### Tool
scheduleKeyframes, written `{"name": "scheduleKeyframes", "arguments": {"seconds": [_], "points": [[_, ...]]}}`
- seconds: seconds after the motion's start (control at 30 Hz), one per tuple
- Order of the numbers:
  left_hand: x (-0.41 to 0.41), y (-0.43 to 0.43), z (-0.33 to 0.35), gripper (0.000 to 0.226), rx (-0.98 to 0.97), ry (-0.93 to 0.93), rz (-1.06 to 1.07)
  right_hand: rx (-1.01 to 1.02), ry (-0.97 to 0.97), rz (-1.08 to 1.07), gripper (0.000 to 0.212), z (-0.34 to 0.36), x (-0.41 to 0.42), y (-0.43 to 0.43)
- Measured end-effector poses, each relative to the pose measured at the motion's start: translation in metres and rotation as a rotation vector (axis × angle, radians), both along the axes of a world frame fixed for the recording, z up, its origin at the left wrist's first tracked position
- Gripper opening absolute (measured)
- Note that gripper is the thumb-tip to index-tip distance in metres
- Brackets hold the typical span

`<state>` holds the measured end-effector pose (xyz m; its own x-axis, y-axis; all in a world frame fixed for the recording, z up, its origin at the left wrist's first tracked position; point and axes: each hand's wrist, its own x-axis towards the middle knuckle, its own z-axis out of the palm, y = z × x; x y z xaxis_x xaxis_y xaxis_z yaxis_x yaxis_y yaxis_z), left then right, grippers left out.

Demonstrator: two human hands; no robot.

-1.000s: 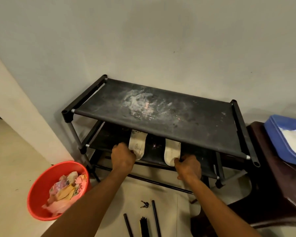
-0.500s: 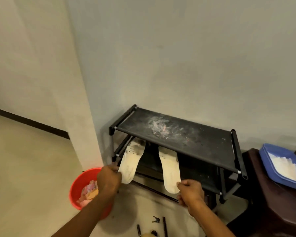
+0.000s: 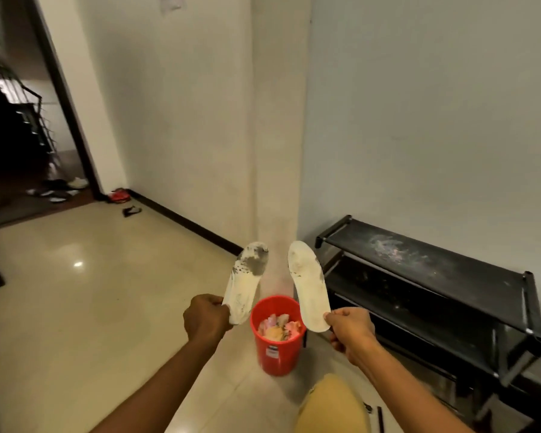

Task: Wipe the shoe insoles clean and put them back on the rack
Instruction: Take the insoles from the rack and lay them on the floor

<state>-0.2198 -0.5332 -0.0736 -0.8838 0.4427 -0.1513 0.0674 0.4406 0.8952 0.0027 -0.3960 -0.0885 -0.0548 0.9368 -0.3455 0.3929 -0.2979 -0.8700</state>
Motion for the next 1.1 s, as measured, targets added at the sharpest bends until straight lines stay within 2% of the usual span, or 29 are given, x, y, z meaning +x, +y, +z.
{"name": "scheduleKeyframes", "arguments": {"seconds": [0.2, 0.37, 0.57, 0.63, 0.73, 0.8, 0.97, 1.1], "points": [[-0.046, -0.030, -0.012, 0.016, 0.047, -0.025, 0.142, 0.019, -0.073, 0.108, 0.013, 0.003, -0.055, -0.003], [-0.080, -0.043, -0.075, 0.020, 0.031, -0.085, 0.249, -0.012, -0.117, 0.168, 0.013, -0.030, -0.116, 0.008], [-0.122, -0.048, -0.215, 0.016, -0.103, -0.133, 0.380, -0.153, -0.190, 0.216, 0.008, -0.140, -0.201, 0.023], [-0.128, -0.049, -0.268, 0.016, -0.160, -0.155, 0.410, -0.226, -0.253, 0.248, 0.010, -0.199, -0.223, 0.030], [-0.123, -0.053, -0.333, 0.017, -0.242, -0.203, 0.470, -0.330, -0.401, 0.248, 0.028, -0.307, -0.239, 0.043], [-0.118, -0.054, -0.374, 0.015, -0.292, -0.243, 0.516, -0.353, -0.534, 0.321, 0.027, -0.370, -0.244, 0.045], [-0.104, -0.056, -0.449, 0.013, -0.387, -0.283, 0.517, -0.419, -0.717, 0.380, 0.018, -0.408, -0.245, 0.030], [-0.091, -0.068, -0.497, 0.016, -0.468, -0.317, 0.434, -0.437, -0.800, 0.420, 0.021, -0.444, -0.232, 0.023]]}}
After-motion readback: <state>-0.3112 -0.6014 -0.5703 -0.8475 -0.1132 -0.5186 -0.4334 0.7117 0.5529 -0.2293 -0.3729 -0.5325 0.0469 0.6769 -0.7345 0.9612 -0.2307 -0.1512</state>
